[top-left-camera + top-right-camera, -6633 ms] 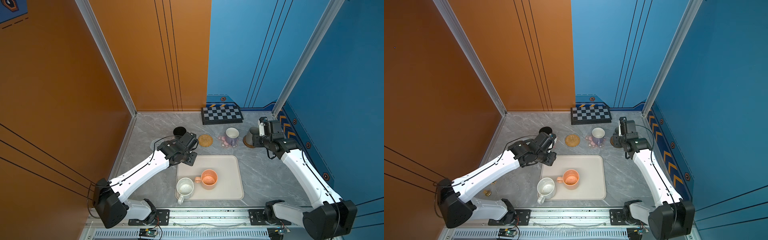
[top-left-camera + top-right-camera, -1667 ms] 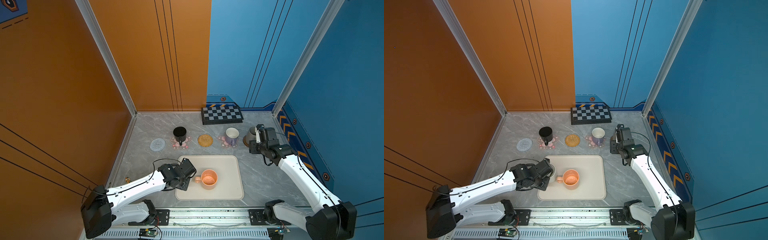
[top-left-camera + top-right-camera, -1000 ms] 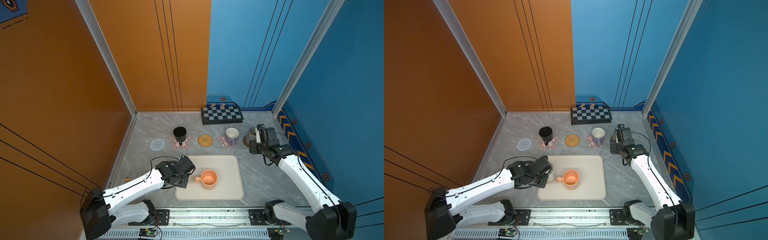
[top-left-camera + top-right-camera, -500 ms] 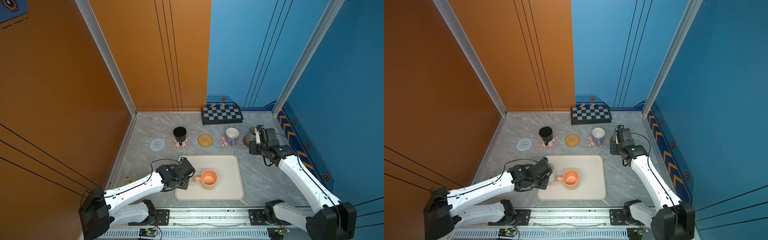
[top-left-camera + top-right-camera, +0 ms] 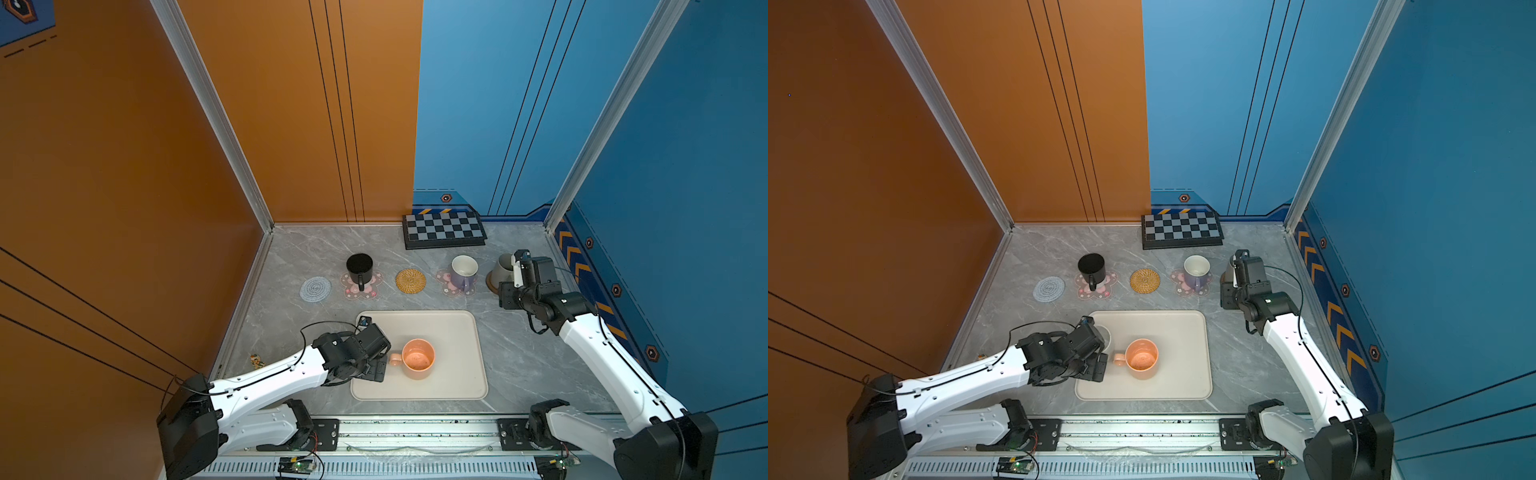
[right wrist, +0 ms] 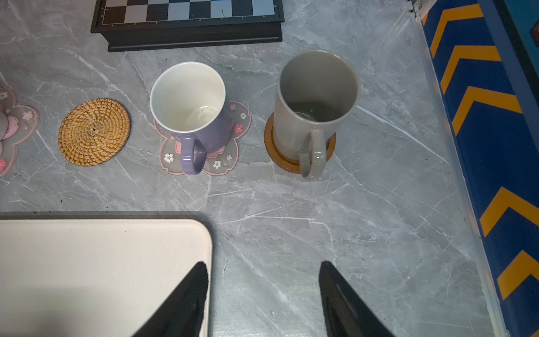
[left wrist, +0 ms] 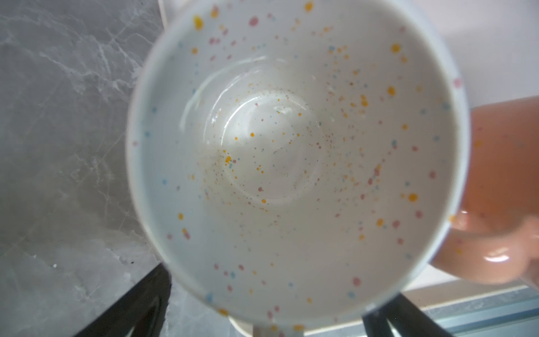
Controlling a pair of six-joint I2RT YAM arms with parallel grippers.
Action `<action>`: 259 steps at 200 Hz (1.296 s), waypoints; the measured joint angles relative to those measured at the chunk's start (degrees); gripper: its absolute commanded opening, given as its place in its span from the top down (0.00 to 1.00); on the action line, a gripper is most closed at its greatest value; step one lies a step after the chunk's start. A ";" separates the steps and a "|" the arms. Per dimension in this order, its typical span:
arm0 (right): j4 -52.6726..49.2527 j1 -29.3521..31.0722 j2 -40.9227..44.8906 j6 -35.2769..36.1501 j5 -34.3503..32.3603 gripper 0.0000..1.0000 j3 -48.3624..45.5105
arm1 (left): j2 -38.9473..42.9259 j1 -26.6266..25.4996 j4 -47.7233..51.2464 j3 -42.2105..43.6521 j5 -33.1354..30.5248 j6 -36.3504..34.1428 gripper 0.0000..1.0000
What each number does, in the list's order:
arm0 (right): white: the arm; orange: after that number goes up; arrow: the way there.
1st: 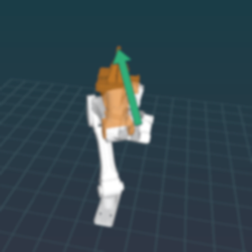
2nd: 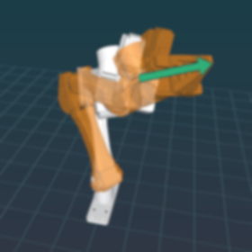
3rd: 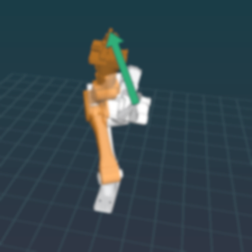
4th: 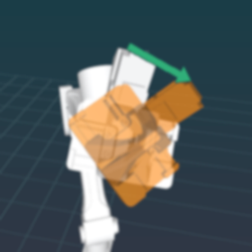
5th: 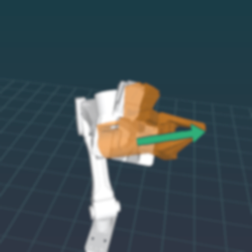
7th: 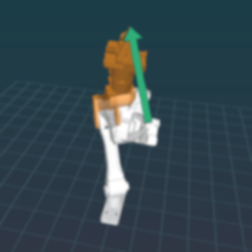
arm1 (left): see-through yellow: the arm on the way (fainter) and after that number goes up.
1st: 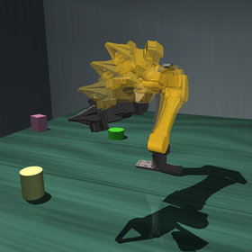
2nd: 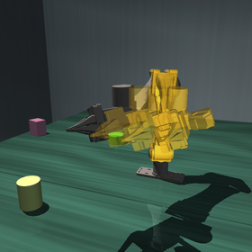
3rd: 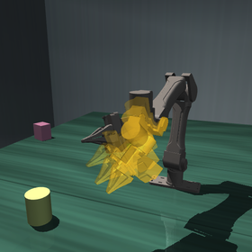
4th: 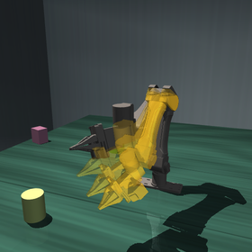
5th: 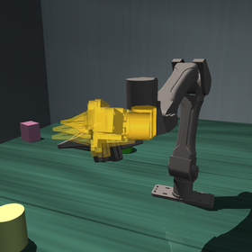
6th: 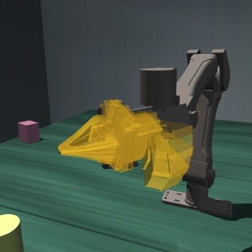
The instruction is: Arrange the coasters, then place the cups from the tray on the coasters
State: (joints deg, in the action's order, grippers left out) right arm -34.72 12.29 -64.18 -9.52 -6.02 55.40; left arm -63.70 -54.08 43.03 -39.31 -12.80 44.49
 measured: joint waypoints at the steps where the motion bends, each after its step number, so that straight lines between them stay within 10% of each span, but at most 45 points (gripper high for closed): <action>1: 0.00 0.00 0.02 0.00 0.00 0.37 0.00 | 0.04 0.00 0.00 0.02 -0.07 0.04 0.02; 259: 0.00 0.31 0.55 0.00 -0.42 0.39 1.42 | 28.41 -0.26 -2.45 2.03 -25.18 -0.28 0.02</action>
State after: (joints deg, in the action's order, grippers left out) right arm -34.72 12.60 -63.64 -9.52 -6.44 56.82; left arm -35.29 -54.35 40.58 -37.28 -37.98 44.21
